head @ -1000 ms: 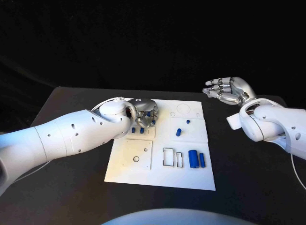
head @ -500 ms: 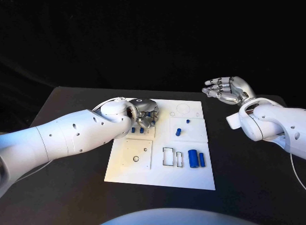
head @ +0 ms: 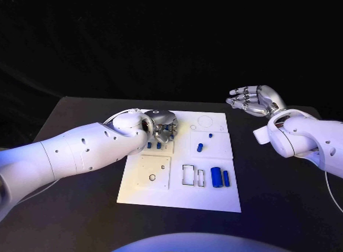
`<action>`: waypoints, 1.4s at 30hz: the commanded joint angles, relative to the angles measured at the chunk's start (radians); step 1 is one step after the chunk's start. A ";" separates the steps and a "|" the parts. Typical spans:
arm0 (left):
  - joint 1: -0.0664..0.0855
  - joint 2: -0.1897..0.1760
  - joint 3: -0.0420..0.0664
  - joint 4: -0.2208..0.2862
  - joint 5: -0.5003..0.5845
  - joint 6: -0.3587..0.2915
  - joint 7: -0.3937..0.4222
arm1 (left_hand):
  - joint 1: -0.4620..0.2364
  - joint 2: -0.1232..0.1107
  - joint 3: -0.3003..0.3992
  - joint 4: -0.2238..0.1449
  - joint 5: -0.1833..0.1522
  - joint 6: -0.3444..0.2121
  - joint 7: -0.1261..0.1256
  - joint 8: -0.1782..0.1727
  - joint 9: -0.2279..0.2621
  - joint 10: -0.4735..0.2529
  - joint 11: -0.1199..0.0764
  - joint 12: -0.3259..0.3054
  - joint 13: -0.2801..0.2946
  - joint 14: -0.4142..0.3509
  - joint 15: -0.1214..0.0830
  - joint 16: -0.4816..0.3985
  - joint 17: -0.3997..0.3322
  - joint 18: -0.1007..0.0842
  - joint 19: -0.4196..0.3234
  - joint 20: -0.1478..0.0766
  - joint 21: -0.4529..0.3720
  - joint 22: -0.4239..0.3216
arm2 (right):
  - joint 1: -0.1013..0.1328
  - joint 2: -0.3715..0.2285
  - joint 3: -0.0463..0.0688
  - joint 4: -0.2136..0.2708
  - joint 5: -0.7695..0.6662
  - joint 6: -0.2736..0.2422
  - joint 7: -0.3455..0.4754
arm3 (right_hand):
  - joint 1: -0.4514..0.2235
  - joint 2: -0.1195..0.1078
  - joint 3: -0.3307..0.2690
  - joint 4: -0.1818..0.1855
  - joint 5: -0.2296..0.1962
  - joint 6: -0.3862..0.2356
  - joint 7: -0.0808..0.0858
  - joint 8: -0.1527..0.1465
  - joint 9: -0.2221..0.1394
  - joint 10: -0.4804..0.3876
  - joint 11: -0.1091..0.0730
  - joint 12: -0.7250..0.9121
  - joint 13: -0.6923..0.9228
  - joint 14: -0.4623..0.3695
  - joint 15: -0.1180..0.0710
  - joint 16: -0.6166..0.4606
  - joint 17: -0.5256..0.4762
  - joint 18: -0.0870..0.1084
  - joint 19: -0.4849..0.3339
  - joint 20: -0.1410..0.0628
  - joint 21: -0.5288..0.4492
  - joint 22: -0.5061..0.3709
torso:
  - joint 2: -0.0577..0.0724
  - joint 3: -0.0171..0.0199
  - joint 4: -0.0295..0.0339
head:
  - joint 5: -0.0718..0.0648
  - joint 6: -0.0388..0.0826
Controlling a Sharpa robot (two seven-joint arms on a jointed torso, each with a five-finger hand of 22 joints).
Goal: Assemble the parts on the task board
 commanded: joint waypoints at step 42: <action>-0.002 -0.176 0.065 0.124 0.047 0.026 -0.024 | -0.036 -0.009 0.003 -0.010 -0.004 0.031 0.000 -0.027 -0.005 0.042 0.001 -0.051 -0.006 0.007 0.000 -0.001 -0.022 -0.016 0.010 0.000 0.013 0.011 | -0.008 0.000 0.000 -0.006 -0.007 0.014 0.013 | 0.003 0.009 -0.003 -0.001 0.005 0.003 0.090 -0.004 -0.002 -0.003 -0.001 0.005 -0.001 0.005 0.001 -0.005 -0.001 0.000 0.004 0.000 -0.006 -0.001 | -0.001 0.0000 0.0007 | 0.010 0.009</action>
